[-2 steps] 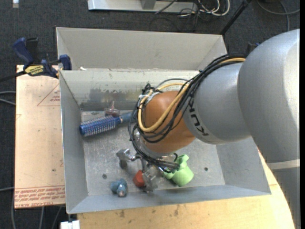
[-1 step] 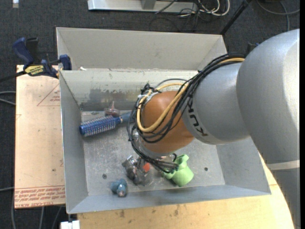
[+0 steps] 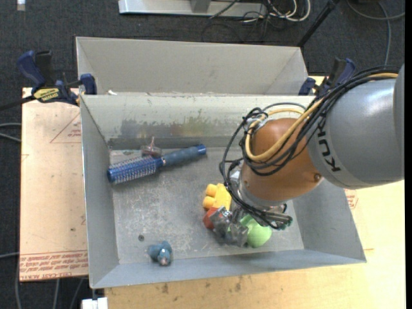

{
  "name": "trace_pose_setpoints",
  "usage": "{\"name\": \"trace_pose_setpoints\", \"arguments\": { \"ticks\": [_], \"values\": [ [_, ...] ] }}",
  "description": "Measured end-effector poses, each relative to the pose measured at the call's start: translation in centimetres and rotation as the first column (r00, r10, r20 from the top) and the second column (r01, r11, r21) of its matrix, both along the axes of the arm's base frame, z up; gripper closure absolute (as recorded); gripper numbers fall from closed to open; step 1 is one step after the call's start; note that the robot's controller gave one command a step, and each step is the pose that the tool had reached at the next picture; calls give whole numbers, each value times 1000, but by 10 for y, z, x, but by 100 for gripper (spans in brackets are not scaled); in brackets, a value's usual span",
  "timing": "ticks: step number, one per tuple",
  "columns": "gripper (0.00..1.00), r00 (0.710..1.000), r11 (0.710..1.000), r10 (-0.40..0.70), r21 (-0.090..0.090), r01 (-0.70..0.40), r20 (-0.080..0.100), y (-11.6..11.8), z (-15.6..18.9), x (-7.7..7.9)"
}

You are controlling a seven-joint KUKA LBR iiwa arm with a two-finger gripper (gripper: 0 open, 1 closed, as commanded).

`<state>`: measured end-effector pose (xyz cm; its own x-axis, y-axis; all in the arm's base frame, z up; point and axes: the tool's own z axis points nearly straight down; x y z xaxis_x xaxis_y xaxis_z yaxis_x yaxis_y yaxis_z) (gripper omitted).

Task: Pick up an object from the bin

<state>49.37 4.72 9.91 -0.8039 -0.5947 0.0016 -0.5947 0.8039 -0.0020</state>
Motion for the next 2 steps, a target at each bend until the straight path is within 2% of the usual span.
{"name": "trace_pose_setpoints", "arguments": {
  "ticks": [1,2],
  "values": [
    [0,1000,1000,7,4,-7,-1,5,-1,0],
    [0,999,999,-31,7,31,12,32,74,53]
  ]
}}
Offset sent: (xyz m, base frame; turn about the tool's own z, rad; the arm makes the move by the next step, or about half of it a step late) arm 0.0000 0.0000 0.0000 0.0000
